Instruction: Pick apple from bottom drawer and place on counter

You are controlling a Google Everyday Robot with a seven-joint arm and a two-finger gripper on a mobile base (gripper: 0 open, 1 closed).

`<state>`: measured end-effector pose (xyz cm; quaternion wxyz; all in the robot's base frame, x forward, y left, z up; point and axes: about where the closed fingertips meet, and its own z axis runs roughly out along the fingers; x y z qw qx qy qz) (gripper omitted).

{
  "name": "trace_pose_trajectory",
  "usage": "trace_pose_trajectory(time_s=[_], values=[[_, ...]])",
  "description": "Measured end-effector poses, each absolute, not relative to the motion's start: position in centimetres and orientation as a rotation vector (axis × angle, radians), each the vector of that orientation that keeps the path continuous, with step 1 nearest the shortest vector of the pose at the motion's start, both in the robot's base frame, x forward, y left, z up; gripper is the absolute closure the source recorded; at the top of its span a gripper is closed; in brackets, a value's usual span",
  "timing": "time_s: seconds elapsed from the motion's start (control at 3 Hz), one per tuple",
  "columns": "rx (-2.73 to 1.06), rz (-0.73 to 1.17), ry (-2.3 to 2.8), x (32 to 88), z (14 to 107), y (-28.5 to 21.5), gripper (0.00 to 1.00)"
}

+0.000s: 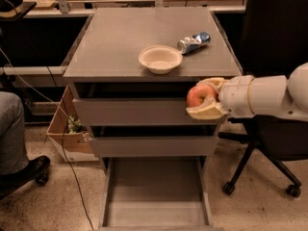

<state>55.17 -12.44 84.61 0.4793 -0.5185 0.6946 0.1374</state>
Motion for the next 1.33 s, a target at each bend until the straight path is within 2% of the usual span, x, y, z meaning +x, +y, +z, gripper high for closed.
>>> trace_pose_trajectory(time_s=[0.67, 1.0, 1.33], values=[[-1.219, 0.228, 1.605, 62.4, 90.5, -13.7, 1.0], [-1.181, 0.225, 1.631, 68.1, 92.3, -14.7, 1.0], [-1.149, 0.243, 1.677, 71.5, 92.6, -15.2, 1.0]])
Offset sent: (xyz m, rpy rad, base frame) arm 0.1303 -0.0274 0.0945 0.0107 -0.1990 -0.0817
